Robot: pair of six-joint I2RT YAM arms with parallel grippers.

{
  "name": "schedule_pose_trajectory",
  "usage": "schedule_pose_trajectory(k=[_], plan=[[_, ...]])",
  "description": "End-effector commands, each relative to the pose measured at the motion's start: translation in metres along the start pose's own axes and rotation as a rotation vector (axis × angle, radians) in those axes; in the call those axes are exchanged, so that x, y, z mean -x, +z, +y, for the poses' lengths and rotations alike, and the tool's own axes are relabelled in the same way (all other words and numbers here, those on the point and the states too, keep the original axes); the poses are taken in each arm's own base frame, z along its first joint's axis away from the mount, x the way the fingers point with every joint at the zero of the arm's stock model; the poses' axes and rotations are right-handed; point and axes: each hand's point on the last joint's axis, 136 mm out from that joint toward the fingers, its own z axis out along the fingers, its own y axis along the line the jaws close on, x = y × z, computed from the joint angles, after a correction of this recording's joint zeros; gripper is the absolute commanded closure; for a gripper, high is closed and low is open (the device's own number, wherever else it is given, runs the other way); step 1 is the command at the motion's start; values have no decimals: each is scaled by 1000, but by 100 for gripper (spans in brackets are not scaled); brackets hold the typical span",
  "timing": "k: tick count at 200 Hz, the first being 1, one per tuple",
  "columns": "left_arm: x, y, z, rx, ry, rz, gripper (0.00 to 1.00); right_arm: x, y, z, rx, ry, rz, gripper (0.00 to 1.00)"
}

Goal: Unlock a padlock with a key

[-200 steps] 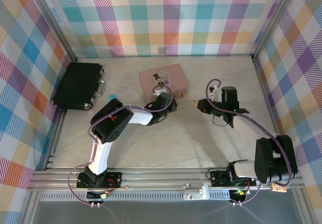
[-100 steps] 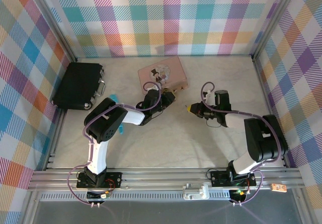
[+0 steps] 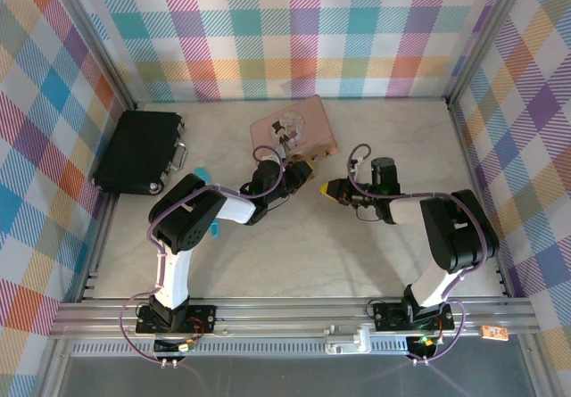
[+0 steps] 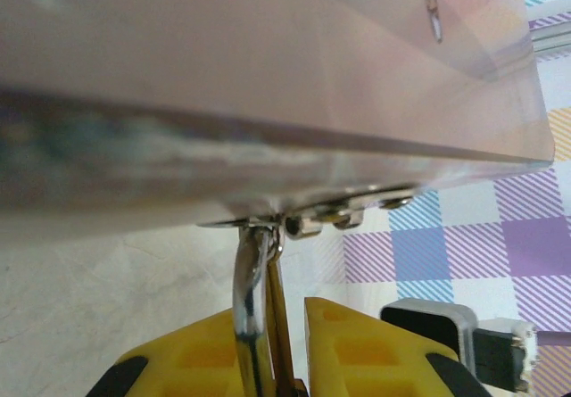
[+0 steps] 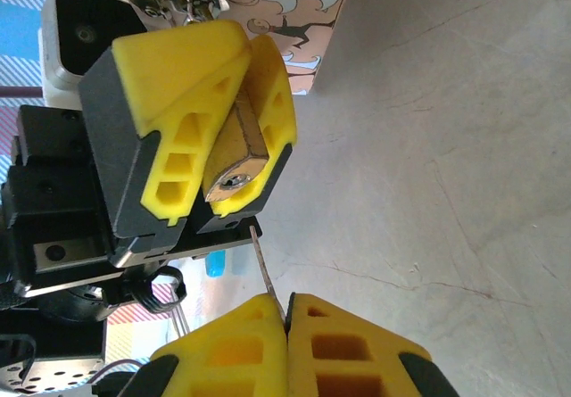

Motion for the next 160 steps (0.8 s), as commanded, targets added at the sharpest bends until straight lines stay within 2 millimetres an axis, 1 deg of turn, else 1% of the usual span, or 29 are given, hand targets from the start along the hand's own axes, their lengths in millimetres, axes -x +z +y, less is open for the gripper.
schedule_pose_trajectory(k=[1,22,65,116,137,160], plan=[[9,-8,-52,-174,7,-25,100,8,6,20,69,-48,-1,100],[9,-9,-51,-175,6,-25,100,10,8,25,79,-60,-4,100],[8,-9,-51,-183,-1,-22,100,16,10,30,90,-68,-12,100],[8,-11,-53,-204,-14,-23,100,21,13,29,95,-62,-20,100],[9,-12,-55,-210,-12,-28,100,20,14,28,96,-58,-17,100],[10,-12,-52,-200,-8,-38,100,17,10,29,88,-57,-22,100]])
